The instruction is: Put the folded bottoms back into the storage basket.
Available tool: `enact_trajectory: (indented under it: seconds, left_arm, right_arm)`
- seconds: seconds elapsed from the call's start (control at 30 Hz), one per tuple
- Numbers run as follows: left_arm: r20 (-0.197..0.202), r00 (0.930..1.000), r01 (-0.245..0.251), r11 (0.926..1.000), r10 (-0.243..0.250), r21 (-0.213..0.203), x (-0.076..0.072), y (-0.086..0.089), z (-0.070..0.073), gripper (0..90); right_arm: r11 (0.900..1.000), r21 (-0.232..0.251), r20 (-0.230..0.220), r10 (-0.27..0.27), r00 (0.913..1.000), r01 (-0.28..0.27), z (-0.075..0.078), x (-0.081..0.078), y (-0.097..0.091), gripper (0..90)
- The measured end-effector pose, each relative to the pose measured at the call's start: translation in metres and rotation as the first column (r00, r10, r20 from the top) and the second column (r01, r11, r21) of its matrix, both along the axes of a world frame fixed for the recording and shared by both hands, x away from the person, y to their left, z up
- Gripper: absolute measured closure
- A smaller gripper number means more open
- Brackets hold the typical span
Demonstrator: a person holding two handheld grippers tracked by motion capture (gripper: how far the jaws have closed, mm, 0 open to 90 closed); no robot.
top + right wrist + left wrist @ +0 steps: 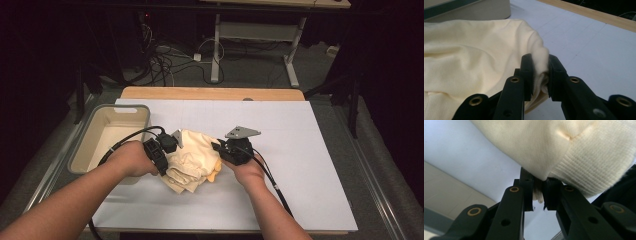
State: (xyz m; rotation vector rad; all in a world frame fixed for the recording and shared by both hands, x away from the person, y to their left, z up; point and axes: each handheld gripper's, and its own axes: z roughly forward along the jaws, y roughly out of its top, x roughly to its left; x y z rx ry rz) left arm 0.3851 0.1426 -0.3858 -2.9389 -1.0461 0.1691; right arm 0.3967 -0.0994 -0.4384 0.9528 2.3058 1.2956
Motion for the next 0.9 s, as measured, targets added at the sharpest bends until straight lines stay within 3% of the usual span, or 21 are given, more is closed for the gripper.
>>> enact_trajectory:
  seconds: [0.5, 0.9]
  left_arm:
    - [0.01, 0.9999, -0.011, 0.9999, 0.011, 0.001, 0.006, 0.009, 0.025, 78.7]
    - [0.006, 0.9995, -0.03, 0.9994, 0.03, 0.016, 0.009, 0.023, 0.034, 78.7]
  right_arm:
    - [0.9999, 0.014, 0.01, 0.008, 0.9999, -0.008, 0.022, 0.003, 0.005, 79.2]
    - [0.9995, 0.009, 0.037, 0.031, 0.9988, -0.031, 0.036, 0.008, 0.021, 79.1]
